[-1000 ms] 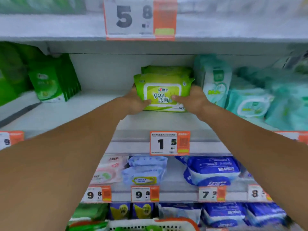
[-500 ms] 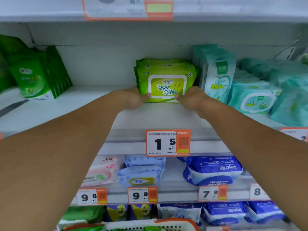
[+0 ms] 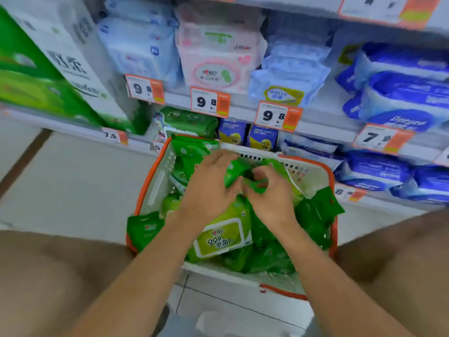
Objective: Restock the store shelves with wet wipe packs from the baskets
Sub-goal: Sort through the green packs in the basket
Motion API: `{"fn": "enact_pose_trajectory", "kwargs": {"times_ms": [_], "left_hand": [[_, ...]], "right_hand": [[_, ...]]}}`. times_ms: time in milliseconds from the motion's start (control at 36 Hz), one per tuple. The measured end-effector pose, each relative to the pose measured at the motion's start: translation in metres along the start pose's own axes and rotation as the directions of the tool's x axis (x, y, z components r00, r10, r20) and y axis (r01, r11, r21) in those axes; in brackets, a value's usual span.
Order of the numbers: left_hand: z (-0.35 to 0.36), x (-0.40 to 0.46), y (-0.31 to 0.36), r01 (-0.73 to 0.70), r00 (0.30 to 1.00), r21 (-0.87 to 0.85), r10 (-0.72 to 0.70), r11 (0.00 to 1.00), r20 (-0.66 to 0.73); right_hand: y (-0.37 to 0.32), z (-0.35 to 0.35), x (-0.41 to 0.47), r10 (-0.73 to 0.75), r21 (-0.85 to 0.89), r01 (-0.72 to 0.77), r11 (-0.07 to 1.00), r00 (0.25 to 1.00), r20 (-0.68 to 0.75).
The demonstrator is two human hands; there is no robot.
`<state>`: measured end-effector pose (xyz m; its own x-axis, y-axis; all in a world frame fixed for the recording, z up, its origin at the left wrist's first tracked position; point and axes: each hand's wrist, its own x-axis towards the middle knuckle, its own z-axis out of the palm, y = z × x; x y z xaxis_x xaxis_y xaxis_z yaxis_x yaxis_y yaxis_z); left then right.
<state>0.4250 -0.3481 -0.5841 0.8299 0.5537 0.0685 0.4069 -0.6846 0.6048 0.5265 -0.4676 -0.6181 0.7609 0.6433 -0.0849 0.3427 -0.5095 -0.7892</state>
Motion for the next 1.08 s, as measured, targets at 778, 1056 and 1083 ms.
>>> {"fn": "enact_pose_trajectory", "kwargs": {"times_ms": [778,1056,1083], "left_hand": [[-0.019,-0.068,-0.075,0.487,0.874,-0.354,-0.442,0.798,0.205],[-0.061,-0.033,-0.045,0.233,0.905,-0.757,-0.422,0.61,-0.062],[-0.067,-0.028,-0.038,0.206,0.905,-0.793,-0.42,0.573,-0.069]], "right_hand": [[0.024,0.008,0.004,0.194,-0.179,-0.106,0.978,0.775,0.601],[-0.005,-0.027,0.016,0.064,0.624,-0.253,0.739,0.949,0.309],[-0.015,-0.034,0.019,0.043,0.698,-0.234,0.677,0.959,0.28]]}}
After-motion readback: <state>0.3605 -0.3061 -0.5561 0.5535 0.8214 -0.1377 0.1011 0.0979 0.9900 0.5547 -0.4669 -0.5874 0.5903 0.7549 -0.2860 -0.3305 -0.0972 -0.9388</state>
